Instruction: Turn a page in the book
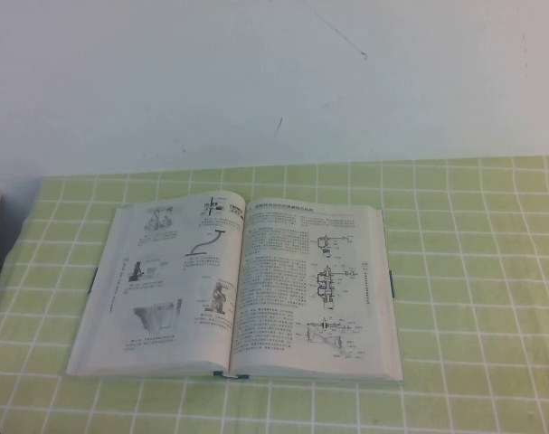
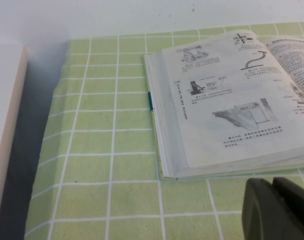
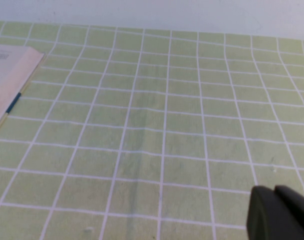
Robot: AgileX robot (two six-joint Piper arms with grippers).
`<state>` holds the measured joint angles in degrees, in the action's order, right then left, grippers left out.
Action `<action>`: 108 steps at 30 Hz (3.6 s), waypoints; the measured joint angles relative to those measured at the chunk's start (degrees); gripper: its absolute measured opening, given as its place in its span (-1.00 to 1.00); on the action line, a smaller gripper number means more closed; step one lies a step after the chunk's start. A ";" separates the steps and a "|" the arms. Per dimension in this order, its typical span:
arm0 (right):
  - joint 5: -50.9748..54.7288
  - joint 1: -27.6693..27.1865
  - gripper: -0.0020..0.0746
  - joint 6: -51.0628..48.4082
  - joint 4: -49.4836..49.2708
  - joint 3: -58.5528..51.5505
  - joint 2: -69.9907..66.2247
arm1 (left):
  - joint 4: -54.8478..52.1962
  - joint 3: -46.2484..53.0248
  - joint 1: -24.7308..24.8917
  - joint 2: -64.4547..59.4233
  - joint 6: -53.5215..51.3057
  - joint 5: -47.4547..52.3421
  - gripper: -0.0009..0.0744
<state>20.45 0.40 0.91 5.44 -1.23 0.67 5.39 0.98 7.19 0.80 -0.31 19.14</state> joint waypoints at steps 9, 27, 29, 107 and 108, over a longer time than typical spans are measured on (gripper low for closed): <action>0.00 0.00 -0.96 0.00 0.00 0.00 0.00 | 0.00 0.00 0.00 0.00 0.00 0.00 -0.99; 0.00 0.00 -0.96 0.00 0.00 0.00 0.00 | -0.09 0.00 0.00 0.00 0.00 0.00 -0.99; 0.00 0.00 -0.96 0.00 0.00 0.00 0.00 | -0.09 0.00 0.00 0.00 0.00 0.00 -0.99; -4.47 0.00 -0.96 -1.97 -1.84 19.89 -1.50 | 11.01 -15.11 0.00 -0.60 -1.49 -15.96 -0.99; 0.03 0.00 -0.96 -2.49 -1.99 21.92 -2.64 | 10.85 -16.88 0.00 -1.34 -2.19 -12.71 -0.99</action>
<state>20.48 0.40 -1.59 3.46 20.69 -1.97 16.24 -15.90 7.19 -0.54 -2.51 6.43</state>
